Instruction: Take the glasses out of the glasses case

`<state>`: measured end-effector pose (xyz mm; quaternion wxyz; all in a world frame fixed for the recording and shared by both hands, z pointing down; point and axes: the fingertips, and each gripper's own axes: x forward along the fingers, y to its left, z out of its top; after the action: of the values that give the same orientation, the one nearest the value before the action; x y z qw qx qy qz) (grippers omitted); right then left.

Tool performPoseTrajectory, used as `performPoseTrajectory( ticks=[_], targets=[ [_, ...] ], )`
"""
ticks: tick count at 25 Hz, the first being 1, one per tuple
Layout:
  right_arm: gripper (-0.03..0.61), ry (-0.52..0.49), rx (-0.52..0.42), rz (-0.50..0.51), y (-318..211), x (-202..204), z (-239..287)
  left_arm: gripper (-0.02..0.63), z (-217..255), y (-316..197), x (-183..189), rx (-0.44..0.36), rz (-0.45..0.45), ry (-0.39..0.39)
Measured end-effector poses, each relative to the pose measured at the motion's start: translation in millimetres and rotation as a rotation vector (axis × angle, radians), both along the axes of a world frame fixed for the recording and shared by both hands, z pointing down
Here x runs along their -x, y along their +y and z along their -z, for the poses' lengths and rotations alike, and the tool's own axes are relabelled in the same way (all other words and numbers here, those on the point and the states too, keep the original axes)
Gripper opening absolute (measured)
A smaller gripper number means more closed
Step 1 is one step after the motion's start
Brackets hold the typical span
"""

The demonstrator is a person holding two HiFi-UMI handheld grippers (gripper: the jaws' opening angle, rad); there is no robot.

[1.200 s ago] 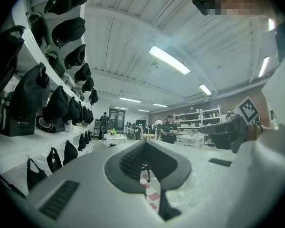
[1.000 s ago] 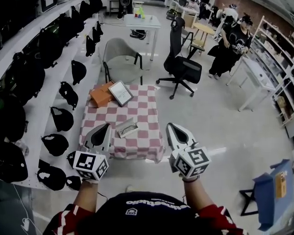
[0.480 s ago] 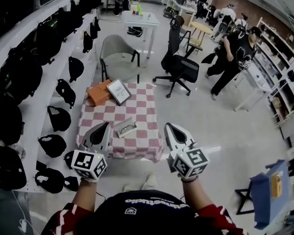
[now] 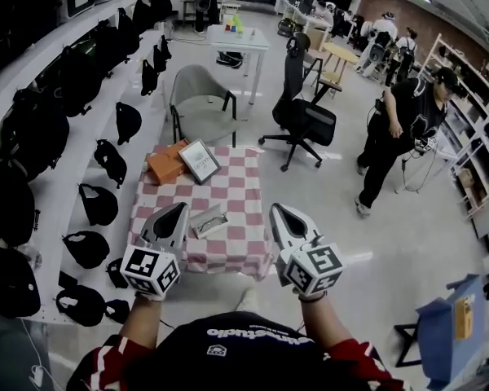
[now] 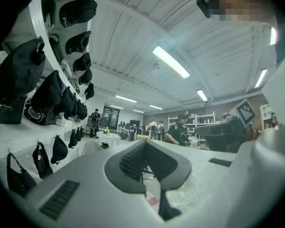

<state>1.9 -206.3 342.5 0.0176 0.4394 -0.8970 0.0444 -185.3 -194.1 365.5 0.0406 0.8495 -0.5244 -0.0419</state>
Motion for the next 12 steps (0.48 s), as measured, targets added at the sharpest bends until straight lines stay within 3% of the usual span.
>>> performPoseTrajectory(
  ticks=[12],
  targets=[
    [-0.006, -0.013, 0.009, -0.014, -19.4, -17.5, -0.5, 0.006, 5.4, -21.0, -22.3, -0.036, -0.036, -0.041]
  ],
)
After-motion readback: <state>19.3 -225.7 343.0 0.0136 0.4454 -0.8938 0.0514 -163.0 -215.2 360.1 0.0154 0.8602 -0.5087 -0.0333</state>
